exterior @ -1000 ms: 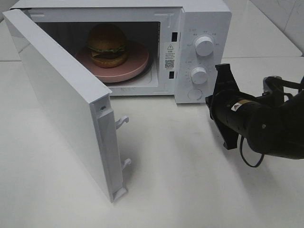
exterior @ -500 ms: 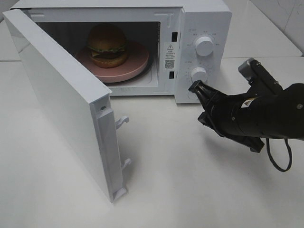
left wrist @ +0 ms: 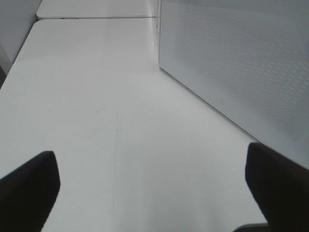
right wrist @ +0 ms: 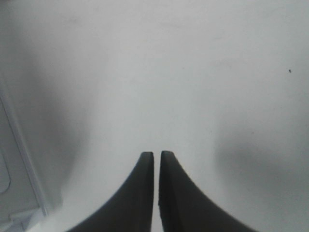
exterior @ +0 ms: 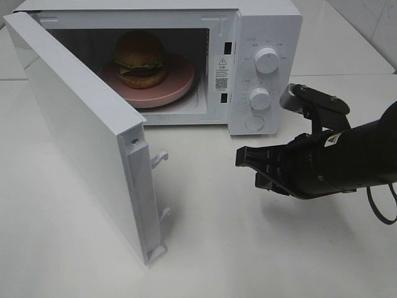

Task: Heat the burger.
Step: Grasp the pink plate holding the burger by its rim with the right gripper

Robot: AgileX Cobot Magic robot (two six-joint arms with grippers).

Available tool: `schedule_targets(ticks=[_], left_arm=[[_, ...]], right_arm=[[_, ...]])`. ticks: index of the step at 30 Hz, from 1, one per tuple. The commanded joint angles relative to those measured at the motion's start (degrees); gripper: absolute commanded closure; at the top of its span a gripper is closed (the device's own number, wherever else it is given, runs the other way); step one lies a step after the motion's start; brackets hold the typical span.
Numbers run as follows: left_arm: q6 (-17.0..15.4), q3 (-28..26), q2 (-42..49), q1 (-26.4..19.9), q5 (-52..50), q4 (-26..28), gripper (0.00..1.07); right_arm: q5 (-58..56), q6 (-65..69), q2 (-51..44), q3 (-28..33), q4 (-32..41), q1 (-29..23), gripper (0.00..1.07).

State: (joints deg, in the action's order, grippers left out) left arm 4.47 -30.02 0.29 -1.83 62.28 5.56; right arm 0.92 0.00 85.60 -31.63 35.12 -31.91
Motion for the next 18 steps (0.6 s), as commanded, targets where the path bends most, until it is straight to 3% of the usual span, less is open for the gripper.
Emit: schedule_targets(ticks=[1, 8, 18], left_arm=[[-0.17, 0.11, 0.23, -0.11, -0.86, -0.11, 0.08], [-0.17, 0.11, 0.23, -0.11, -0.86, -0.11, 0.08], [-0.17, 0.11, 0.23, -0.11, -0.86, -0.11, 0.08]], right_arm=[[-4.93, -4.87, -1.72, 0.00, -1.15, -0.23, 1.01], [-16.10, -6.76, -4.24, -0.74, -8.08, -0.23, 1.01], [-38.27, -6.25, -6.65, -7.33, -21.20, -0.23, 0.98]])
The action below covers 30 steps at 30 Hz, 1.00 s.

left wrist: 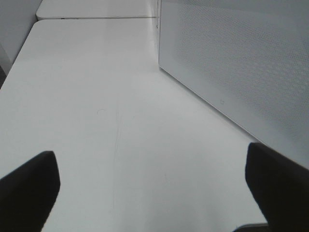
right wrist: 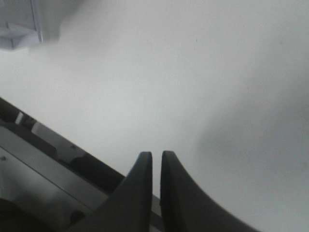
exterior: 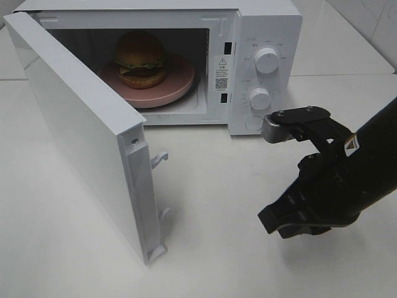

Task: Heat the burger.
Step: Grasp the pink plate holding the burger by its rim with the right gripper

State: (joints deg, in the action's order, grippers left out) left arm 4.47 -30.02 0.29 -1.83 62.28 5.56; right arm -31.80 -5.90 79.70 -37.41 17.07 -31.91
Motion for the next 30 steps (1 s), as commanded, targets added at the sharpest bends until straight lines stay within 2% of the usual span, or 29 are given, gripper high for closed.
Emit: schedule_targets(ticks=[1, 13, 20, 22, 23, 24, 25, 26, 30], left_arm=[[-0.17, 0.11, 0.23, -0.11, -0.86, -0.11, 0.08], [-0.17, 0.11, 0.23, -0.11, -0.86, -0.06, 0.08], [-0.17, 0.11, 0.23, -0.11, -0.86, -0.06, 0.08], [-0.17, 0.11, 0.23, -0.11, -0.86, -0.11, 0.08], [-0.17, 0.11, 0.23, -0.11, -0.86, -0.11, 0.08], [-0.17, 0.11, 0.23, -0.11, -0.86, -0.11, 0.08], [-0.17, 0.11, 0.23, -0.11, -0.86, -0.11, 0.08], [-0.17, 0.11, 0.23, -0.11, -0.86, -0.11, 0.08], [-0.17, 0.11, 0.23, -0.11, -0.86, -0.11, 0.08]], right_arm=[[-5.56, -0.34, -0.74, -1.55, -3.15, -0.23, 0.98], [-17.48, -0.46, -5.04, -8.19, -11.40, -0.23, 0.94], [-18.74, -1.55, -6.59, -10.43, -15.47, -0.23, 0.90], [-18.74, -4.70, -6.82, -11.06, -18.11, -0.23, 0.83], [-18.74, -4.70, -6.82, -11.06, -18.11, -0.23, 0.83], [-18.68, -7.39, -6.82, -11.23, -19.08, -0.23, 0.78], [-18.68, -7.39, -6.82, -11.23, -19.08, -0.23, 0.78], [-18.62, -10.49, -6.76, -11.57, -19.82, -0.23, 0.72], [-18.22, -17.48, -6.76, -12.43, -20.74, -0.23, 0.63]])
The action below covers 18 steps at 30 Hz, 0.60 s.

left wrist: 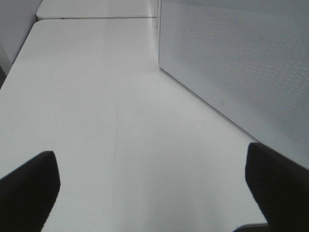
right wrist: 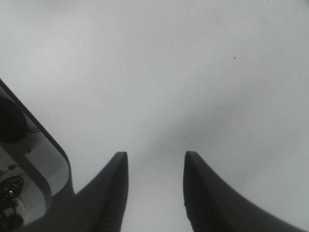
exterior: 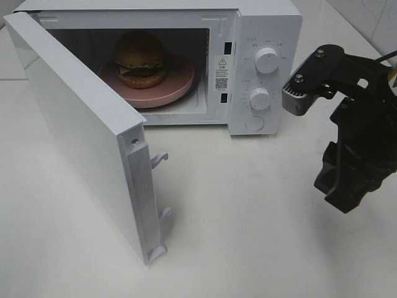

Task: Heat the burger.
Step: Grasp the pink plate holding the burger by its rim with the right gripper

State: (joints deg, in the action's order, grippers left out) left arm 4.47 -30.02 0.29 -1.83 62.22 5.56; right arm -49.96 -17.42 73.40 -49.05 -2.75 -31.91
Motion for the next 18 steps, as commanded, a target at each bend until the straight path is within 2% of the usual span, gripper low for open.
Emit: schedule_targets(ticks=[1, 3, 13, 14, 15, 16, 17, 18], left_arm=[[-0.17, 0.11, 0.23, -0.11, -0.80, -0.11, 0.08], [-0.17, 0.11, 0.23, -0.11, -0.80, -0.11, 0.08], [-0.17, 0.11, 0.23, -0.11, -0.80, -0.11, 0.08], [-0.17, 0.11, 0.23, -0.11, -0.80, -0.11, 0.08], [-0.17, 0.11, 0.23, -0.11, -0.80, -0.11, 0.08], [-0.17, 0.11, 0.23, -0.11, -0.80, -0.11, 0.08], [-0.17, 0.11, 0.23, -0.11, -0.80, -0.11, 0.08], [-0.17, 0.11, 0.23, -0.11, -0.80, -0.11, 0.08]], right_arm=[[-0.06, -5.96, -0.46, -0.80, -0.92, -0.23, 0.63], [0.92, -11.86, -0.46, -1.60, -1.89, -0.23, 0.59], [8.37, -23.55, -0.46, -2.58, -2.01, -0.23, 0.57], [8.94, -24.69, -0.46, -2.58, -2.01, -0.23, 0.55], [9.97, -27.04, -0.46, -2.58, -2.01, -0.23, 0.49], [9.97, -27.04, -0.46, -2.58, -2.01, -0.23, 0.49], [10.60, -28.13, -0.46, -2.58, -2.01, -0.23, 0.44], [12.32, -30.25, -0.46, -2.58, -2.01, -0.23, 0.36]])
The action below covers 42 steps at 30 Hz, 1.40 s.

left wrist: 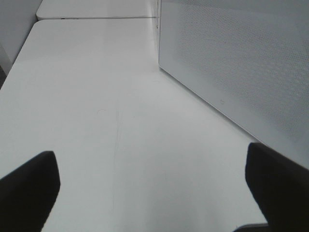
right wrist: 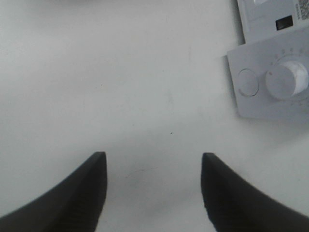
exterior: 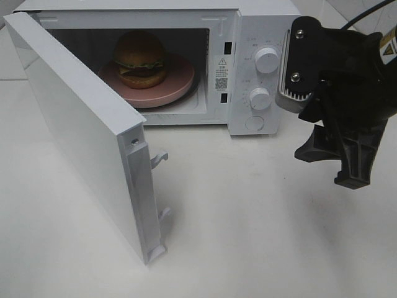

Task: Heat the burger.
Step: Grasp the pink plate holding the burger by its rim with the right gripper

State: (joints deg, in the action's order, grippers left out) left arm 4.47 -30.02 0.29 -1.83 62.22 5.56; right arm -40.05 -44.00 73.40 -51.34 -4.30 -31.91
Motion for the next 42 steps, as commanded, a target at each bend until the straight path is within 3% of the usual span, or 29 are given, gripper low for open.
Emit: schedule_targets(ticks=[1, 3, 7, 17, 28, 42], left_arm=[[-0.17, 0.11, 0.23, -0.11, -0.80, -0.11, 0.08], [-0.17, 0.11, 0.23, -0.11, -0.80, -0.11, 0.08], [-0.17, 0.11, 0.23, -0.11, -0.80, -0.11, 0.08], [-0.17, 0.11, 0.23, -0.11, -0.80, -0.11, 0.08], [-0.17, 0.11, 0.23, -0.11, -0.80, -0.11, 0.08], [-0.17, 0.11, 0.23, -0.11, -0.80, -0.11, 0.08]], right_arm=[[2.41, -3.67, -0.46, -0.29, -0.46, -0.23, 0.36], [5.96, -7.39, -0.29, -0.29, -1.03, -0.23, 0.23], [8.77, -11.86, 0.34, -0.29, -3.95, -0.23, 0.18], [16.73, -16.73, 7.16, -0.29, -12.03, -0.23, 0.21], [24.47, -18.96, 12.49, -0.92, -13.69, -0.34, 0.23], [29.91, -18.79, 21.31, -7.51, -15.36, -2.86, 0.25]])
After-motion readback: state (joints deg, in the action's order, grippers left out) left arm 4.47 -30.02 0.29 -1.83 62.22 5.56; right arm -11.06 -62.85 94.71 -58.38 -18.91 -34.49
